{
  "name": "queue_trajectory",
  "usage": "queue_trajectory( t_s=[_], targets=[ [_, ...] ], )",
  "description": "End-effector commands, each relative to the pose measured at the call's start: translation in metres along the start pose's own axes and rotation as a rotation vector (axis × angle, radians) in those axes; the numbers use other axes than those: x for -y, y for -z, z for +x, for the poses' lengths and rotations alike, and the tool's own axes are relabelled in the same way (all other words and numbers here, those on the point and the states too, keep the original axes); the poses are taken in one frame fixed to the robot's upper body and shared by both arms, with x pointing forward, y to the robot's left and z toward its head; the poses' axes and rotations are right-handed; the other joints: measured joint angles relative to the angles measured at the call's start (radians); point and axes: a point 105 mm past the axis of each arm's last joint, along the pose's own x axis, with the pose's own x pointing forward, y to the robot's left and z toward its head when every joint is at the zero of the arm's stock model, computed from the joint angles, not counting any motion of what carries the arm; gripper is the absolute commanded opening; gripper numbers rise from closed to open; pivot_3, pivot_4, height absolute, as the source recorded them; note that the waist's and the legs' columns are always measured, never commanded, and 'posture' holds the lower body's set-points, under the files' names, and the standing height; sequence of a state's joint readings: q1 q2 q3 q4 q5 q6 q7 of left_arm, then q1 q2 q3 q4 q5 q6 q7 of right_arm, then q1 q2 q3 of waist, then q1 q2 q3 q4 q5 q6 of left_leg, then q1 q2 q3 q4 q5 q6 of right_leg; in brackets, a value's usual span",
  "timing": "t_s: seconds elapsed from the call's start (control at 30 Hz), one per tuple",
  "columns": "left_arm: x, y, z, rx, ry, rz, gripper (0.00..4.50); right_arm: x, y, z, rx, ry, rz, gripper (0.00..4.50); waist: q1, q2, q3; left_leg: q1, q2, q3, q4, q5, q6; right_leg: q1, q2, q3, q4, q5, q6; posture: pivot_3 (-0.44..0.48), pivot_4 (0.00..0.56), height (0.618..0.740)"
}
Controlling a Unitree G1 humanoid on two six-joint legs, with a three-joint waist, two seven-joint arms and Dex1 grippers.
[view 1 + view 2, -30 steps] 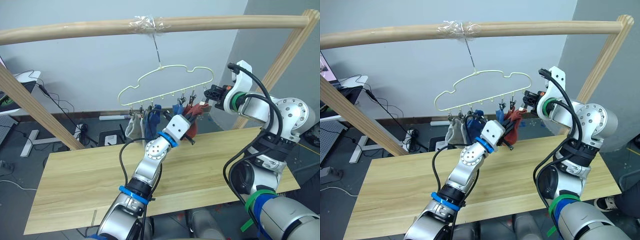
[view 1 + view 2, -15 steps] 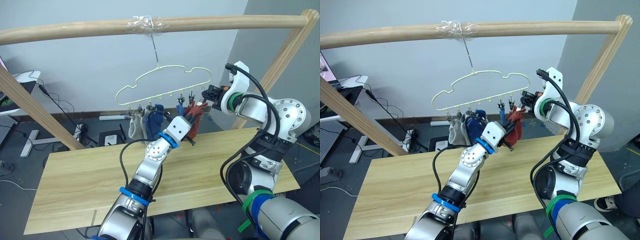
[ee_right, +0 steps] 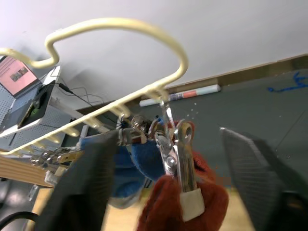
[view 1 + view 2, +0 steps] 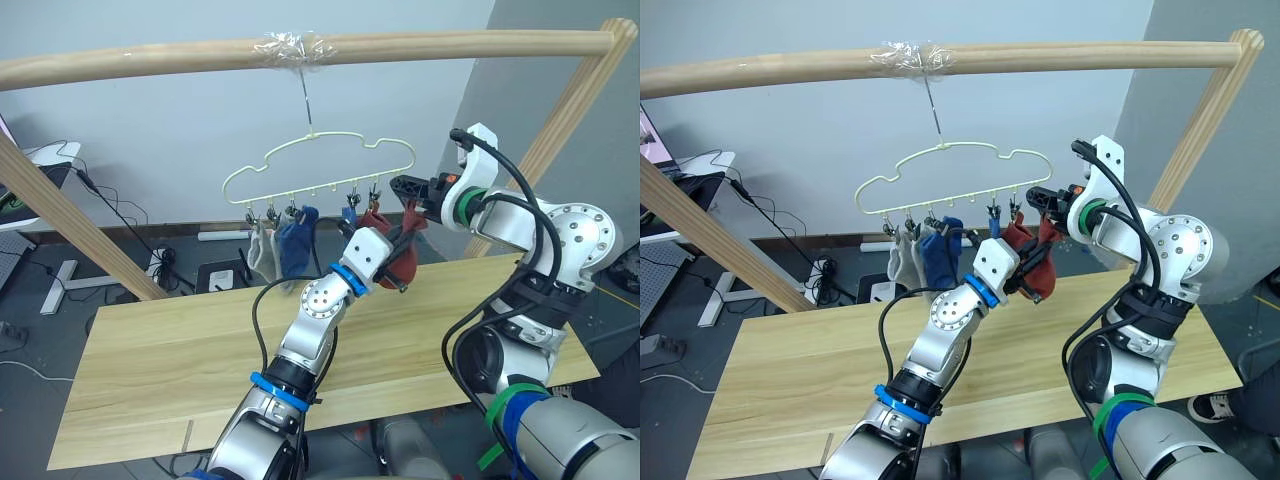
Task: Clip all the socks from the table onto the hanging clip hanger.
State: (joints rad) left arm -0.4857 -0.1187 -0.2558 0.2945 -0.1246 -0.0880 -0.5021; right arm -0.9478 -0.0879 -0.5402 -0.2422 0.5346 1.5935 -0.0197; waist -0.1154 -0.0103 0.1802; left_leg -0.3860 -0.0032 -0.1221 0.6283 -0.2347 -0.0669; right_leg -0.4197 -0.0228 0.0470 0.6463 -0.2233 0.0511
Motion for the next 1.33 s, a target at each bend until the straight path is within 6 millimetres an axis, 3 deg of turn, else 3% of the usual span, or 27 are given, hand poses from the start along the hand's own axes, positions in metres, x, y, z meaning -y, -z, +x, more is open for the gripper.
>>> queue_trajectory(
  t_s=[0.03, 0.2, 0.33, 0.53, 0.67, 0.77, 0.87, 1.07, 1.17, 1.33],
  targets=[
    [0.007, -0.007, 0.005, 0.013, 0.024, -0.183, 1.64, -0.006, -0.019, -0.018, 0.127, -0.049, -0.083, 4.50, -0.001, 0.000, 0.000, 0.000, 0.000, 0.000, 0.000, 0.000, 0.000, 0.000, 0.000, 0.000, 0.000, 0.000, 0.000, -0.172, 0.134, 0.740],
    [0.009, 0.015, 0.002, -0.100, 0.056, -0.339, 3.18, 0.006, -0.016, -0.029, 0.192, -0.013, -0.178, 4.50, -0.023, 0.000, 0.000, 0.000, 0.000, 0.000, 0.000, 0.000, 0.000, 0.000, 0.000, 0.000, 0.000, 0.000, 0.001, -0.190, 0.135, 0.740],
    [0.012, 0.037, -0.008, -0.187, 0.065, -0.436, 4.42, 0.016, 0.001, -0.028, 0.206, 0.009, -0.223, 4.50, -0.040, 0.000, 0.000, 0.001, 0.000, 0.000, 0.000, 0.000, 0.000, 0.000, 0.000, 0.000, -0.001, 0.000, 0.001, -0.193, 0.138, 0.740],
    [-0.015, 0.055, -0.063, -0.276, -0.041, -0.410, 4.46, 0.041, 0.041, -0.031, 0.190, 0.075, -0.436, 4.50, -0.066, 0.000, 0.000, 0.002, 0.001, 0.001, -0.002, 0.000, 0.000, 0.000, 0.001, 0.001, 0.000, -0.001, 0.000, -0.175, 0.142, 0.740],
    [-0.054, 0.054, -0.134, -0.366, -0.222, -0.257, 4.46, 0.048, 0.087, -0.031, 0.116, 0.017, -0.664, 4.50, -0.072, 0.000, 0.001, 0.003, 0.002, 0.001, -0.002, 0.000, 0.000, 0.000, 0.002, 0.002, 0.001, -0.001, 0.000, -0.153, 0.139, 0.740],
    [-0.084, 0.051, -0.197, -0.440, -0.419, -0.169, 4.46, 0.073, 0.117, -0.034, 0.059, 0.061, -0.651, 4.50, -0.069, -0.001, 0.001, 0.004, 0.002, 0.002, -0.001, 0.000, 0.000, 0.001, 0.001, 0.002, 0.001, -0.002, -0.001, -0.094, 0.135, 0.740],
    [-0.099, 0.043, -0.239, -0.471, -0.574, -0.163, 4.46, 0.096, 0.136, -0.039, 0.024, 0.118, -0.624, 4.50, -0.045, -0.002, 0.002, 0.004, 0.002, 0.002, -0.001, 0.000, 0.000, 0.001, 0.001, 0.003, 0.000, -0.003, -0.003, -0.055, 0.129, 0.740],
    [-0.095, 0.044, -0.301, -0.624, -0.701, -0.087, 4.46, 0.135, 0.171, -0.054, -0.055, 0.209, -0.586, 4.50, 0.023, -0.005, -0.002, 0.004, 0.002, 0.003, -0.001, 0.000, -0.001, 0.001, 0.000, 0.003, -0.001, -0.004, -0.005, 0.010, 0.101, 0.740],
    [-0.094, 0.051, -0.324, -0.693, -0.751, -0.067, 4.46, 0.145, 0.181, -0.057, -0.063, 0.230, -0.574, 4.50, 0.044, -0.007, -0.006, 0.004, 0.002, 0.003, -0.001, -0.001, -0.001, 0.000, 0.000, 0.003, -0.001, -0.004, -0.006, 0.021, 0.083, 0.740],
    [-0.099, 0.052, -0.327, -0.694, -0.766, -0.093, 4.46, 0.146, 0.183, -0.054, -0.038, 0.244, -0.555, 4.50, 0.067, -0.008, -0.022, 0.005, 0.004, 0.008, 0.000, 0.000, -0.001, 0.001, 0.000, 0.003, -0.001, -0.004, -0.006, 0.027, 0.038, 0.740]
  ],
)
